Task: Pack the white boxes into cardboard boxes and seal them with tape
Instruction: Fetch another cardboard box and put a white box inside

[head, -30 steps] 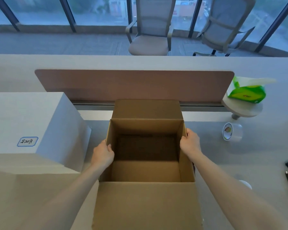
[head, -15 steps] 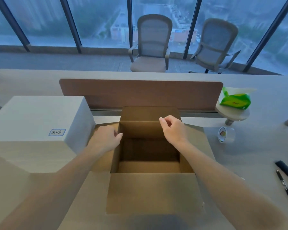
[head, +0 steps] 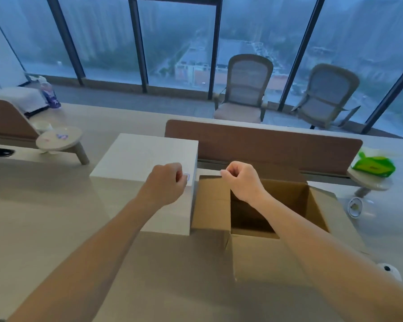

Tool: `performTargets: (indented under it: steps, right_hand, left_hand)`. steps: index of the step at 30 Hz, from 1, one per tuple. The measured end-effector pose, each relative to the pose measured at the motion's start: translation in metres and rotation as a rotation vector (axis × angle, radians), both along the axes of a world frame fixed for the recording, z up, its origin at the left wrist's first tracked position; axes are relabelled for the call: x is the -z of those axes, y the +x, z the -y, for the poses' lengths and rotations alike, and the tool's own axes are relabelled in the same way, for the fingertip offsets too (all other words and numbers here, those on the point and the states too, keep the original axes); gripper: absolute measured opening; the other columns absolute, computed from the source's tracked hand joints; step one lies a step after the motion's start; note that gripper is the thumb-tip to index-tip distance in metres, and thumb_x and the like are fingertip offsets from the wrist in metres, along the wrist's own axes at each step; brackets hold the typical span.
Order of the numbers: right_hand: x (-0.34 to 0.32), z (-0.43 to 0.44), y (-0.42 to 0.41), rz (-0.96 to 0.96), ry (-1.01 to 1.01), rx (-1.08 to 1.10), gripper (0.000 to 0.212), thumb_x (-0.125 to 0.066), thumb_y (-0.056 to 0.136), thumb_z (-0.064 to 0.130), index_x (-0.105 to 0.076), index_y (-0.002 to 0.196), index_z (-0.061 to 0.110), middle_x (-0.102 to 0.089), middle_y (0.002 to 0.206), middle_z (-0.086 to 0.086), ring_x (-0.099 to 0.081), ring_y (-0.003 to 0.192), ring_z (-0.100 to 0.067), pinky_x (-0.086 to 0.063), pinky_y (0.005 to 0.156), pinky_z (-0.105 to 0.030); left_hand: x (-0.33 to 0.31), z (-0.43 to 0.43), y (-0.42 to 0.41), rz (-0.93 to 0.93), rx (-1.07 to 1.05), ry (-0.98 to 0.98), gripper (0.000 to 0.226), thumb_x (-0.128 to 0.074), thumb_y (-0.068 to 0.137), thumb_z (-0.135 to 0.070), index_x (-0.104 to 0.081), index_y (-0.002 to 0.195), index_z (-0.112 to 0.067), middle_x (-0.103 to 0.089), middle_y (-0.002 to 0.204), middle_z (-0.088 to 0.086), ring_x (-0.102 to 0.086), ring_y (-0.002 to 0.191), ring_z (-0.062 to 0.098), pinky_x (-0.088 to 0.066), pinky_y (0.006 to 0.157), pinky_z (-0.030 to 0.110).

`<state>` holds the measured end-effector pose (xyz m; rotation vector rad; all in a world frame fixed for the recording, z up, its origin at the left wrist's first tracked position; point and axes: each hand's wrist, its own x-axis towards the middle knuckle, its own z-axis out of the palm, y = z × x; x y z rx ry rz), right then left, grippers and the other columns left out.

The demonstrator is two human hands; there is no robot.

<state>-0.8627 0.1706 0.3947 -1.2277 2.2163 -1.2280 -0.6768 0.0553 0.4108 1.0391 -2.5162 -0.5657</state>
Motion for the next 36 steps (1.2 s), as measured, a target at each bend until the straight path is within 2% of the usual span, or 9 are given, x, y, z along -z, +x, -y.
performTargets:
  steps: [4,7,9,12,15,18,23,28,36]
  right_hand:
    - [-0.009,0.031,0.011,-0.002,0.062,-0.091,0.02,-0.06,0.096,0.031,-0.06,0.082,0.017,-0.059,0.072,0.001,-0.057,0.066,-0.011,-0.05,0.067,-0.027]
    - [-0.001,0.052,0.017,-0.102,0.229,-0.264,0.037,-0.061,0.09,0.05,-0.058,0.112,0.021,-0.063,0.109,0.003,-0.061,0.093,-0.011,-0.055,0.085,-0.033]
    - [0.008,0.067,0.02,-0.149,0.318,-0.348,0.073,-0.065,0.082,0.062,-0.041,0.139,0.023,-0.043,0.143,-0.001,-0.048,0.125,-0.019,-0.045,0.103,-0.041]
    - [0.025,0.088,0.026,-0.222,0.403,-0.415,0.104,-0.065,0.073,0.073,-0.01,0.151,0.033,-0.005,0.162,0.001,-0.016,0.147,-0.03,-0.03,0.114,-0.054]
    - [0.039,0.101,0.035,-0.296,0.488,-0.451,0.114,-0.064,0.07,0.077,0.006,0.151,0.038,0.02,0.161,0.002,0.007,0.15,-0.033,-0.02,0.117,-0.055]
    - [0.046,0.108,0.044,-0.322,0.488,-0.414,0.117,-0.065,0.069,0.076,0.005,0.153,0.034,0.024,0.16,0.003,0.016,0.148,-0.032,-0.02,0.117,-0.053]
    - [0.056,0.11,0.051,-0.344,0.43,-0.313,0.105,-0.067,0.074,0.069,-0.007,0.153,0.034,0.016,0.16,0.006,0.01,0.148,-0.028,-0.028,0.117,-0.048]
    - [0.059,0.116,0.06,-0.448,0.455,-0.268,0.103,-0.064,0.075,0.072,-0.008,0.154,0.035,0.012,0.162,0.002,0.0,0.149,-0.029,-0.037,0.112,-0.047]
    - [0.024,0.186,0.04,-0.675,0.599,-0.528,0.095,-0.065,0.077,0.068,-0.01,0.151,0.045,0.01,0.162,0.004,0.007,0.148,-0.021,-0.029,0.113,-0.048]
  left_hand:
    - [-0.003,0.046,0.018,0.015,-0.114,0.043,0.032,-0.057,0.095,-0.024,-0.052,0.066,-0.011,-0.057,0.064,0.003,-0.054,0.067,0.025,-0.036,0.054,0.029]
    - [0.001,0.085,0.02,0.085,-0.176,0.038,0.034,-0.057,0.095,-0.045,-0.06,0.078,-0.016,-0.063,0.075,-0.002,-0.059,0.077,0.022,-0.041,0.066,0.031]
    - [0.007,0.111,0.018,0.135,-0.195,0.01,0.035,-0.056,0.094,-0.053,-0.063,0.092,-0.019,-0.065,0.09,-0.002,-0.06,0.09,0.022,-0.046,0.078,0.034]
    - [0.016,0.146,0.014,0.228,-0.194,-0.022,0.05,-0.054,0.093,-0.058,-0.062,0.121,-0.018,-0.06,0.123,0.008,-0.052,0.118,0.03,-0.043,0.103,0.044]
    - [0.025,0.179,0.006,0.284,-0.164,-0.022,0.059,-0.054,0.094,-0.057,-0.053,0.137,-0.016,-0.049,0.145,0.01,-0.037,0.137,0.033,-0.032,0.114,0.045]
    - [0.035,0.212,-0.007,0.309,-0.095,-0.015,0.069,-0.052,0.094,-0.06,-0.045,0.146,-0.016,-0.043,0.153,0.008,-0.031,0.144,0.03,-0.028,0.118,0.043]
    - [0.049,0.258,-0.034,0.443,0.041,-0.057,0.073,-0.039,0.096,-0.065,-0.038,0.151,-0.017,-0.038,0.157,0.008,-0.03,0.146,0.026,-0.022,0.118,0.04]
    - [0.059,0.276,-0.024,0.437,0.07,-0.134,0.069,-0.034,0.093,-0.072,-0.055,0.136,-0.023,-0.058,0.136,0.008,-0.05,0.129,0.029,-0.029,0.107,0.042]
    - [0.057,0.281,0.064,0.535,-0.294,-0.064,0.08,-0.021,0.093,-0.074,-0.05,0.136,-0.014,-0.057,0.135,0.014,-0.052,0.124,0.036,-0.035,0.104,0.048]
